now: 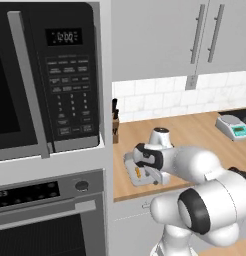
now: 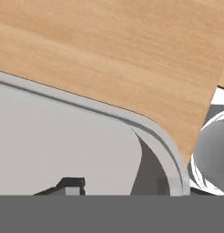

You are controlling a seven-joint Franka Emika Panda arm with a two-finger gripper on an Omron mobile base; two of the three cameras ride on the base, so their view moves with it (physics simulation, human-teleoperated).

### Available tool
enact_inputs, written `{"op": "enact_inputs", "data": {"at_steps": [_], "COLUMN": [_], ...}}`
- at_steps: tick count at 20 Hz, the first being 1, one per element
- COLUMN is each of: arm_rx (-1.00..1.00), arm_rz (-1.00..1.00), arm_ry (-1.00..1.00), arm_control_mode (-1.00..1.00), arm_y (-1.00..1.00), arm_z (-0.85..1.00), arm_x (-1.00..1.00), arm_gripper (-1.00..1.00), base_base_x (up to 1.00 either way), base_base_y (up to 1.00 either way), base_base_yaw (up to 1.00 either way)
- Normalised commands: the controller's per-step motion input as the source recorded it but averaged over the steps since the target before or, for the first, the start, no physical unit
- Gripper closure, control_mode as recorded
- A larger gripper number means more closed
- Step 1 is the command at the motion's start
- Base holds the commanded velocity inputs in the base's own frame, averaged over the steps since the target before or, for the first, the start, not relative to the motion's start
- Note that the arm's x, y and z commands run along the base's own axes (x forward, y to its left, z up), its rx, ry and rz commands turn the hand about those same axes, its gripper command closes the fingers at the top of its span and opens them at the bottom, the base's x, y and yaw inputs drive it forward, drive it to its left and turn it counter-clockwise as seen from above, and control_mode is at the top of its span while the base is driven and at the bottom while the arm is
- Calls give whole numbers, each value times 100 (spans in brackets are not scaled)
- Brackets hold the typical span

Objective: Take the meat container that has the shrimp and place it on the second highest rack of the freezer. Then take the vegetable container that has the lemon and lime and place it on the highest rack of the freezer.

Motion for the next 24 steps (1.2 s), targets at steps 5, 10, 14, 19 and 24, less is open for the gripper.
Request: {"op": "enact_inputs", "data": {"at_steps": [5,10,14,19,24], "arm_rx": [0,1,7,7,1], "arm_rz": [-3,0,0,3,11], "arm_ry": [-1,-5,-8,-15,-11], "arm_control_mode": [-100,-100,-100,-100,-100], "arm_y": [-8,-30,-30,-25,-21], "arm_z": [-4,23,88,100,100], "arm_x": [-13,-34,-11,-22,-50], "arm_gripper": [100,100,100,100,100], "base_base_x": [0,0,0,0,0], "base_base_y": [0,0,0,0,0], "base_base_yaw": [0,0,0,0,0]}}
